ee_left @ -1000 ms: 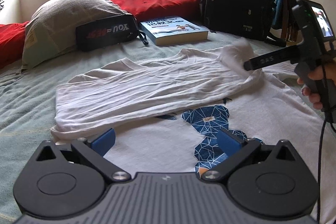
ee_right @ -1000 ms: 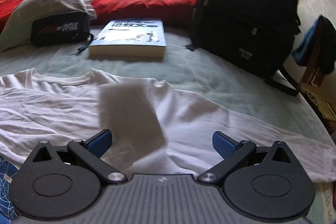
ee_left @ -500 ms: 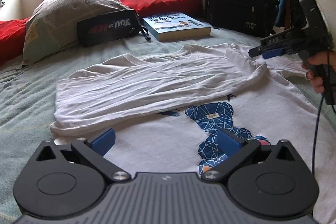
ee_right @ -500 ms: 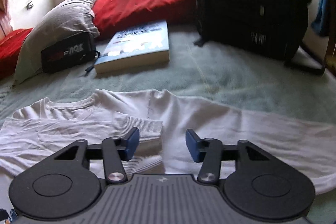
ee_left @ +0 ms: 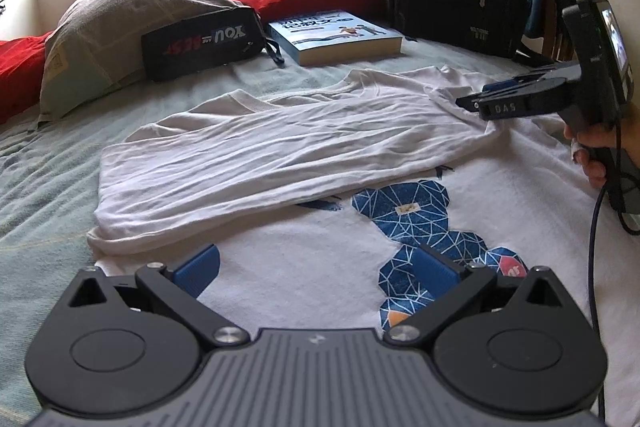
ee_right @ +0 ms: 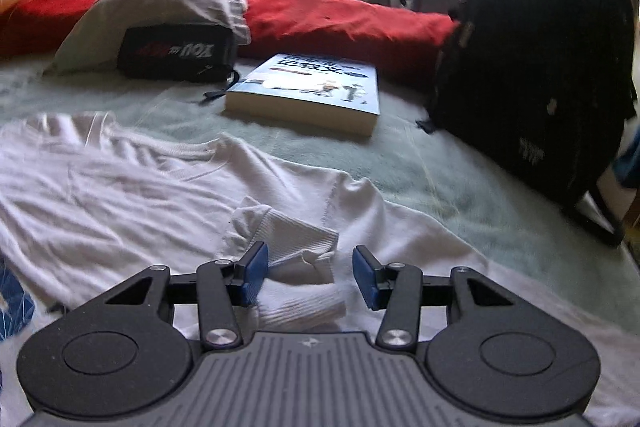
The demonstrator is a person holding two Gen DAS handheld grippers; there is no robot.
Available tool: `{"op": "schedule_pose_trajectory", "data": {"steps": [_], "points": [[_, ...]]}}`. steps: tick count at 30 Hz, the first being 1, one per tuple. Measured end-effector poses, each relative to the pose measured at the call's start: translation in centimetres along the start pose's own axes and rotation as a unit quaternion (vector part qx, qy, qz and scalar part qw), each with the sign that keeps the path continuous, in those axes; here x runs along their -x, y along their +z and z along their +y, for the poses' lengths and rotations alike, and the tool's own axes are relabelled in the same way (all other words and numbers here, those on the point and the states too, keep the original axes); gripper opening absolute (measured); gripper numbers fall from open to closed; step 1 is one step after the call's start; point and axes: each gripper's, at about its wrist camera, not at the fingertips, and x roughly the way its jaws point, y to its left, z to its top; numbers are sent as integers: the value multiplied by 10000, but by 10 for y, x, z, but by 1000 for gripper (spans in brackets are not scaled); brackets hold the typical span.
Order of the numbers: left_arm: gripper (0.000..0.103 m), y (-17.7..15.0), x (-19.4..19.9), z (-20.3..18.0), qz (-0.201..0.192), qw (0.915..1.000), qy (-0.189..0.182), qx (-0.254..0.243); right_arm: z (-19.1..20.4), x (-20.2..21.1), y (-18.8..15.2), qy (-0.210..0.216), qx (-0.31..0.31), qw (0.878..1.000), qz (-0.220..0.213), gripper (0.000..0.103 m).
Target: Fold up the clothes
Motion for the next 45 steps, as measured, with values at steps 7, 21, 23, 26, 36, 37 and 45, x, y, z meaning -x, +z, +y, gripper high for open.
{"op": "schedule_pose_trajectory", "data": {"steps": [7,21,23,26,36,37,45], "points": [[102,0,1,0,-9,10000,7,32,-1,0,3,157,-168,9997,115,27],[102,1,5,5,-84,9999,-10,97,-30,9,9,-675,-723,9941,447,33],[102,1,7,5,-112,9999,-24,110,-30,19,11,-666,-793,9942,286,33],[102,2,7,5,-118,9999,-14,102,-20,30,18,-193,-721,9972,8,37],[102,2,7,9,-111,9998,-46,186,-5,13,10,193,-436,9973,556,56],[102,2,8,9,-119,9997,-64,185,-5,17,13,235,-466,9976,453,56],[102,2,4,8,-65,9998,-47,184,5,-26,23,565,-424,9958,578,61]]}}
